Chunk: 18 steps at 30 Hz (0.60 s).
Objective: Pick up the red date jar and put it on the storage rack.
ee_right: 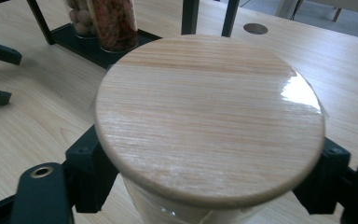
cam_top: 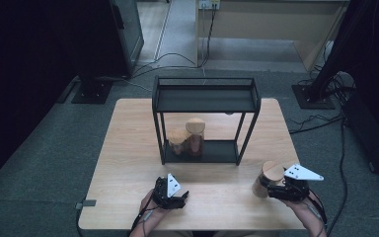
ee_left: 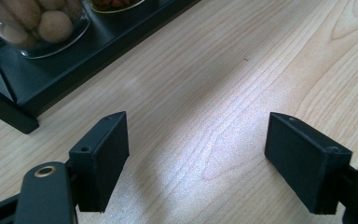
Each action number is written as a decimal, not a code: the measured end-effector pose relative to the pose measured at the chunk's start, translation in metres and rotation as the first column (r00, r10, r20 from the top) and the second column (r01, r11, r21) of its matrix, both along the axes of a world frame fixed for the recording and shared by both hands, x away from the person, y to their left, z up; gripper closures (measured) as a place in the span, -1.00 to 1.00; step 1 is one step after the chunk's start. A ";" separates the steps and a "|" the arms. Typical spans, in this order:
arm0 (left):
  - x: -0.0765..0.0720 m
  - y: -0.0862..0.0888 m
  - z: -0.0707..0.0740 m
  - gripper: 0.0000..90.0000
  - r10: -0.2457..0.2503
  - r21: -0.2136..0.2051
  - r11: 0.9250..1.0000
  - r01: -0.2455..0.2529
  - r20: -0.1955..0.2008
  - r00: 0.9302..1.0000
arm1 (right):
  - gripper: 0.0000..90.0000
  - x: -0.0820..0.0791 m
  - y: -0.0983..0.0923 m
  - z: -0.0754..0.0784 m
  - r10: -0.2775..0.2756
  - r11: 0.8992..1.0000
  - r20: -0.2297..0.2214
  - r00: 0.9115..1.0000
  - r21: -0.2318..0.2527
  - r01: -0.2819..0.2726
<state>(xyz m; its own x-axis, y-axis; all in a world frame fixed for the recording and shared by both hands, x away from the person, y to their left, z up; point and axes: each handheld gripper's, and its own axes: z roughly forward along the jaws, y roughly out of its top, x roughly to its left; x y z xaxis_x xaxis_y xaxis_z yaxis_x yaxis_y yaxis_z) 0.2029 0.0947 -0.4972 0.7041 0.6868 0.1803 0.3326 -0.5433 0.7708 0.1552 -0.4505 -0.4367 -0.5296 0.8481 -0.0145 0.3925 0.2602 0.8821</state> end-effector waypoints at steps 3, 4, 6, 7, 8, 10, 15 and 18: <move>0.000 0.000 0.000 -0.52 0.000 0.000 1.000 0.000 0.001 1.000 | -0.47 -0.003 0.002 -0.002 -0.009 1.000 0.022 1.000 -0.002 0.009; 0.000 0.000 0.000 -0.52 0.000 0.000 1.000 0.000 0.001 1.000 | -0.47 -0.003 0.003 -0.002 -0.012 1.000 0.023 1.000 -0.001 0.012; 0.000 0.000 0.000 -0.52 0.000 0.000 1.000 0.000 0.000 1.000 | -0.46 -0.003 0.003 -0.004 -0.016 1.000 0.027 1.000 0.010 0.015; 0.000 0.000 0.000 -0.52 0.000 -0.001 1.000 0.000 0.001 1.000 | -0.46 -0.004 0.003 -0.004 -0.018 1.000 0.029 0.999 0.012 0.018; 0.000 0.000 0.000 -0.52 0.000 0.000 1.000 0.000 0.001 1.000 | -0.46 -0.004 0.004 -0.005 -0.020 1.000 0.030 0.999 0.013 0.020; 0.000 0.000 0.000 -0.52 0.000 0.000 1.000 0.000 0.001 1.000 | -0.45 -0.004 0.004 -0.005 -0.022 1.000 0.030 0.999 0.017 0.022; 0.000 0.000 0.000 -0.52 0.000 -0.001 1.000 0.000 -0.001 1.000 | -0.45 -0.004 0.003 -0.005 -0.023 0.999 0.028 0.999 0.023 0.022; 0.000 0.000 0.000 -0.52 -0.001 -0.001 1.000 0.001 0.000 1.000 | -0.45 -0.004 0.004 -0.005 -0.024 0.999 0.027 0.999 0.024 0.023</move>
<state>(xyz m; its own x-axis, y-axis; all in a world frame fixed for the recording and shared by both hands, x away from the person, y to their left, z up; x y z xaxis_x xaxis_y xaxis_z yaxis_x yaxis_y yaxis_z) 0.2030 0.0947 -0.4972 0.7045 0.6865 0.1799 0.3323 -0.5431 0.7711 0.1514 -0.4469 -0.4417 -0.5093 0.8606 -0.0086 0.3742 0.2304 0.8983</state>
